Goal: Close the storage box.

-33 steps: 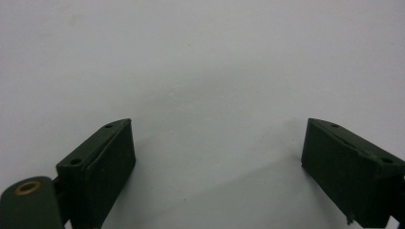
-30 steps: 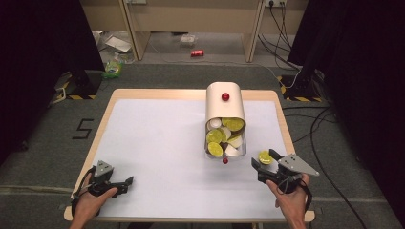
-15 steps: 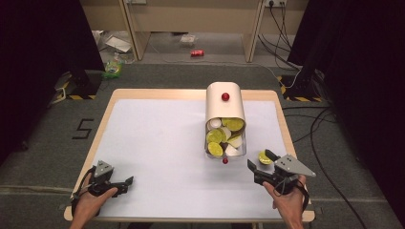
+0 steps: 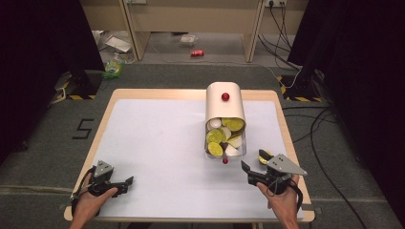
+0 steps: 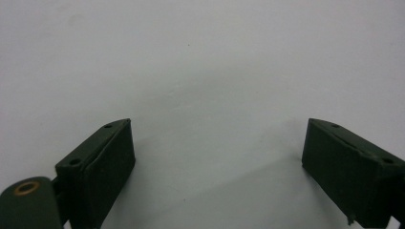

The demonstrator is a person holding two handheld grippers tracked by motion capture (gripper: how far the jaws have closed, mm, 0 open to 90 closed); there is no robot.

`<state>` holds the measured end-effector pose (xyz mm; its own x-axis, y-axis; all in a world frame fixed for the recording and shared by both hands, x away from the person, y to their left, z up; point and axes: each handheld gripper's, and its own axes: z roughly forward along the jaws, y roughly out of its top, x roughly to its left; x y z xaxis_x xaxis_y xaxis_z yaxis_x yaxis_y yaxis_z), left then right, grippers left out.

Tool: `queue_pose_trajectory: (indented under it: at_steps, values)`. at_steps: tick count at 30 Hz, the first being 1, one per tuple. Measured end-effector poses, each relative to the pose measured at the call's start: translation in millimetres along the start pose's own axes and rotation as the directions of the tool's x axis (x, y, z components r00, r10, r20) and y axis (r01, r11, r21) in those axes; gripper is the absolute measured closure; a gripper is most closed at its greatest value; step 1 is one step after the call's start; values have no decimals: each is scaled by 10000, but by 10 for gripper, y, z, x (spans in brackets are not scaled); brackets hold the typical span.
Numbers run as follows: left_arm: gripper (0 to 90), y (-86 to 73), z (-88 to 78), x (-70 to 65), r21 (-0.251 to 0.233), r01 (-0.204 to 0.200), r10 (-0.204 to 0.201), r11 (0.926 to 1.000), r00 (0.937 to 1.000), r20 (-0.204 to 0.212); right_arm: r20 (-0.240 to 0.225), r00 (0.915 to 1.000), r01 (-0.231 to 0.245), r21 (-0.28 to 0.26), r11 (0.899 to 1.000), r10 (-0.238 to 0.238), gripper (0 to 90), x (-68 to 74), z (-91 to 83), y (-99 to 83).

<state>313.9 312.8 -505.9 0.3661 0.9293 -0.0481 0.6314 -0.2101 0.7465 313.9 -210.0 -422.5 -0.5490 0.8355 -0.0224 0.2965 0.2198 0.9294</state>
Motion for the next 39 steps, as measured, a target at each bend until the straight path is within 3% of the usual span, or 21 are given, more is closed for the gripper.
queue_pose_trajectory:
  at_steps: [12,22,29,39]
  values:
    - [101,0,0,0,-1,5,-5,10000,10000,4,340,9993,149,281,9995,-159,260,58,132,10]
    - [100,1,0,0,21,-33,33,10000,10000,-4,525,9986,71,98,9999,-76,235,40,155,14]
    - [100,1,0,0,20,-35,35,10000,10000,-5,444,9979,-459,-324,9984,474,240,11,193,30]
    - [99,1,2,-3,16,-31,31,10000,10000,-15,466,9980,-404,-353,9986,420,205,14,220,50]
